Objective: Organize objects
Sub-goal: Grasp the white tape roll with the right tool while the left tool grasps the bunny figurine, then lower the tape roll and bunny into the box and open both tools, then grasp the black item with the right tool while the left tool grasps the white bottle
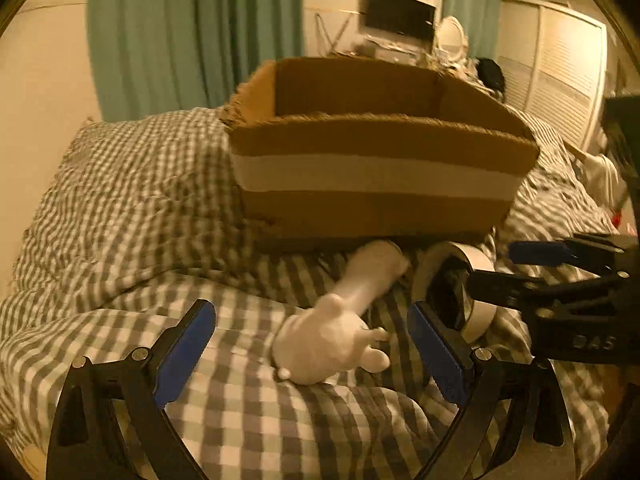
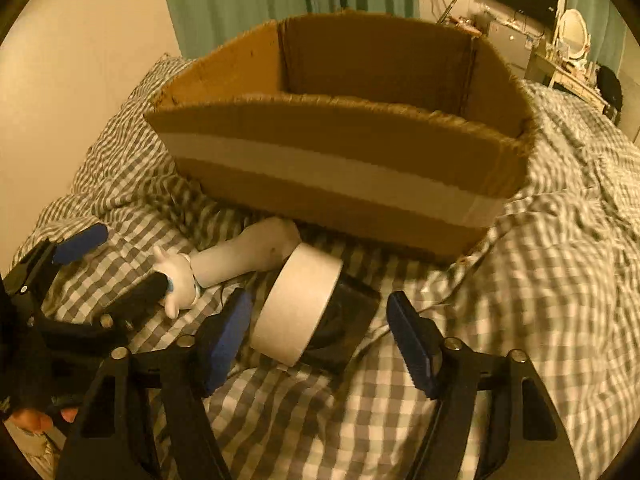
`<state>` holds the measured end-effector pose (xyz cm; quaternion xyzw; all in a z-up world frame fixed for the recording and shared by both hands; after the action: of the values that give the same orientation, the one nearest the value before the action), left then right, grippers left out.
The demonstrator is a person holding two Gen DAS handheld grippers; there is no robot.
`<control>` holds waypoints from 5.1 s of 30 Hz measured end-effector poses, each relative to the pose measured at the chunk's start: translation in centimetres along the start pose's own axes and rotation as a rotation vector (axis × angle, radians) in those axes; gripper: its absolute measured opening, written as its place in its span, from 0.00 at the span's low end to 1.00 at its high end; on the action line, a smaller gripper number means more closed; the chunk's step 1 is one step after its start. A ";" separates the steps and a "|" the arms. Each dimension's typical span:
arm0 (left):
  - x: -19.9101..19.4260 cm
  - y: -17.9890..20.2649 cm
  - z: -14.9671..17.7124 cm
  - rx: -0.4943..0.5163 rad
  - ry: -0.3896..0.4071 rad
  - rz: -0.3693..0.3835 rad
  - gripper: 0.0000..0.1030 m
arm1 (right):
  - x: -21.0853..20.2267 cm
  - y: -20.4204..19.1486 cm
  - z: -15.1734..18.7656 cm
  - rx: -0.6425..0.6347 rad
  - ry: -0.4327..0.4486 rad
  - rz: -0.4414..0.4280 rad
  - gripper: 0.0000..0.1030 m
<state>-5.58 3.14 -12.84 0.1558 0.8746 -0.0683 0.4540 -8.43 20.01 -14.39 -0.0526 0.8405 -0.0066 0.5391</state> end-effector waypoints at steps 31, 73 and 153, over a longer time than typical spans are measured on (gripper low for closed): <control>-0.6 0.8 1.0 -0.011 -0.117 0.063 0.39 | -6.3 -1.2 1.7 -0.099 0.116 0.079 0.28; -7.8 2.6 -24.5 -0.069 0.174 0.094 0.39 | -18.0 3.1 -14.5 -0.107 0.439 0.113 0.28; 4.8 -0.1 -1.4 -0.030 -0.092 -0.089 1.00 | 4.9 1.6 1.6 0.085 -0.029 -0.025 0.47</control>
<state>-9.36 4.41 -15.97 0.1068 0.8598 -0.0824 0.4926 -9.14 21.24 -19.57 -0.0405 0.8308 -0.0483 0.5530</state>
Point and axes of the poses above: each gripper's, at about its wrist camera, not at the fingertips, and x roughly the way its jaws point, y to its right, z to its underside, the point moved 2 cm from there along x, roughly the way its jaws point, and after that the axes turned 9 degrees about -y, right-handed, at the moved point
